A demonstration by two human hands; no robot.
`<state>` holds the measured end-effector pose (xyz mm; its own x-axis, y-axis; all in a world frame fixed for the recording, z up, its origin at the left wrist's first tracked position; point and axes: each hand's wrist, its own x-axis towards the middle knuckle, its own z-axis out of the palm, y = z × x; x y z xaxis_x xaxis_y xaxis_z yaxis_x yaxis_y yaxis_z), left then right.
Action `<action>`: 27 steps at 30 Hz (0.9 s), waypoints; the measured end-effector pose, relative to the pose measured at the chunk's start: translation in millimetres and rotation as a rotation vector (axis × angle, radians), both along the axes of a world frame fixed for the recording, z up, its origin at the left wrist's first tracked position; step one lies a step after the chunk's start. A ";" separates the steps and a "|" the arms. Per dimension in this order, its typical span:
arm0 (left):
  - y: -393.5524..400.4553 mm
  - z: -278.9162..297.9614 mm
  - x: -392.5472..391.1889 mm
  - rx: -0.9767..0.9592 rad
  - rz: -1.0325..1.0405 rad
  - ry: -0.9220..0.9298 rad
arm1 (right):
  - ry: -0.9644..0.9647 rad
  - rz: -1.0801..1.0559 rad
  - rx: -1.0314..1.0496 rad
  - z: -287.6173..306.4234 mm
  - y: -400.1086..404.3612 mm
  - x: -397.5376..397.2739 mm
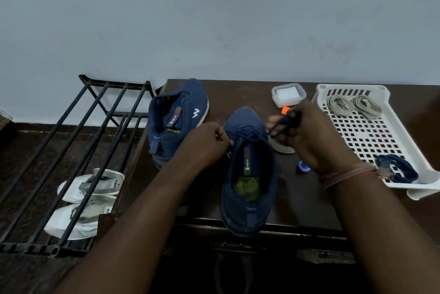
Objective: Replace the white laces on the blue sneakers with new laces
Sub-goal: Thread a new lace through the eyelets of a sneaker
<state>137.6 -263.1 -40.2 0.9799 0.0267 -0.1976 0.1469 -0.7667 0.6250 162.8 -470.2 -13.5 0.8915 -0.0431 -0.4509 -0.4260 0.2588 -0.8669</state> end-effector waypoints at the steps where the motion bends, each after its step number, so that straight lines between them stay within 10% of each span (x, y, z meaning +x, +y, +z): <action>1: -0.3 0.2 -0.3 0.003 -0.015 0.003 | -0.015 -0.051 0.135 1.1 -4.8 0.5; 8: -4.4 3.5 -2.5 -0.024 0.028 -0.070 | -0.239 0.281 -0.777 -13.5 -13.5 -8.7; 15: -1.8 4.3 -2.3 0.008 -0.049 0.008 | -0.249 0.468 -1.218 -9.3 -17.8 -8.5; 19: -4.6 10.0 -3.7 0.040 -0.045 0.027 | -0.258 0.061 -1.284 -14.2 -34.2 -9.8; 27: -6.4 9.2 0.7 -0.111 0.045 0.024 | -0.375 0.623 -1.040 -13.5 -14.4 -10.5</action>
